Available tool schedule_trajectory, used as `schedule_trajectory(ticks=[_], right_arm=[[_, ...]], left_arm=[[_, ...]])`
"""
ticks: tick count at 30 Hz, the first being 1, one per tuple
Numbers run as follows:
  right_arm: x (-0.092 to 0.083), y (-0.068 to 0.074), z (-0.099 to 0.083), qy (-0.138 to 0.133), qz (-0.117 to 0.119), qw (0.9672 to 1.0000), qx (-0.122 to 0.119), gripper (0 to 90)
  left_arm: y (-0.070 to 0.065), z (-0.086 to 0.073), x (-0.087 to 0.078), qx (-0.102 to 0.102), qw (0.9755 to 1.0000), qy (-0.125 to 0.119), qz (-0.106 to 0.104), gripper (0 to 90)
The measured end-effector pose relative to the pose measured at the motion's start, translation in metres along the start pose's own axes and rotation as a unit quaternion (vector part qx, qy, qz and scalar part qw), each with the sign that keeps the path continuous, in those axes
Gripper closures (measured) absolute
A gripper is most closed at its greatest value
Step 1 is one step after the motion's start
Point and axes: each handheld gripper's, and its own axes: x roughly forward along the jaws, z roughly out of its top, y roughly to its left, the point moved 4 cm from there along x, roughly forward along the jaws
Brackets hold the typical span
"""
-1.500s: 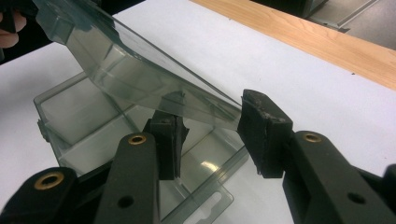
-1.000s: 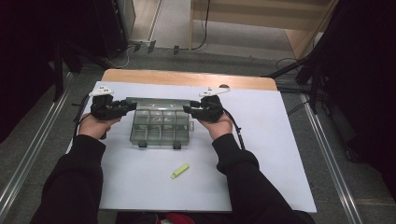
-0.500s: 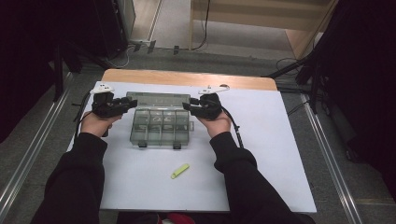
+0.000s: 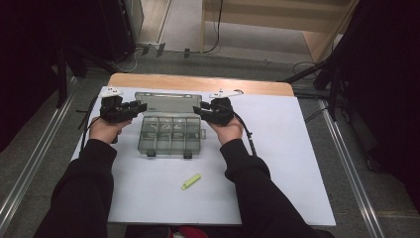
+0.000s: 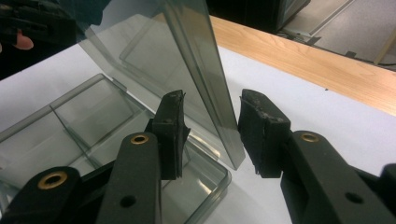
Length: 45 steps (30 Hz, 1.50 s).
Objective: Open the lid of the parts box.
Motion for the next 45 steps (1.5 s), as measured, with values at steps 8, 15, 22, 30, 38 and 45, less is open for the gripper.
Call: schedule_trajectory(ticks=[8,15,22,30,38,45], right_arm=[[0.005,-0.002,-0.001,-0.007,-0.005,0.9999,0.007,63.9],[0.01,-0.004,-0.004,-0.003,-0.011,0.9999,0.013,65.5],[0.013,-0.008,-0.006,-0.004,-0.009,0.9996,0.025,67.8],[0.016,-0.011,-0.008,-0.001,-0.015,0.9995,0.028,69.9],[0.018,-0.013,-0.009,-0.003,-0.014,0.9992,0.037,70.1],[0.022,-0.016,-0.012,0.004,-0.019,0.999,0.04,71.7]], left_arm=[[0.001,-0.002,0.005,0.003,1.0,-0.002,0.009,63.2],[0.001,-0.003,0.008,0.005,0.9999,-0.002,0.013,63.1],[0.002,-0.005,0.014,0.002,0.9998,-0.001,0.018,63.1],[0.002,-0.007,0.02,0.009,0.9996,-0.001,0.028,63.1],[0.004,-0.009,0.025,0.009,0.9994,-0.004,0.033,63.1],[0.005,-0.01,0.028,0.006,0.9993,-0.007,0.037,63.1]])
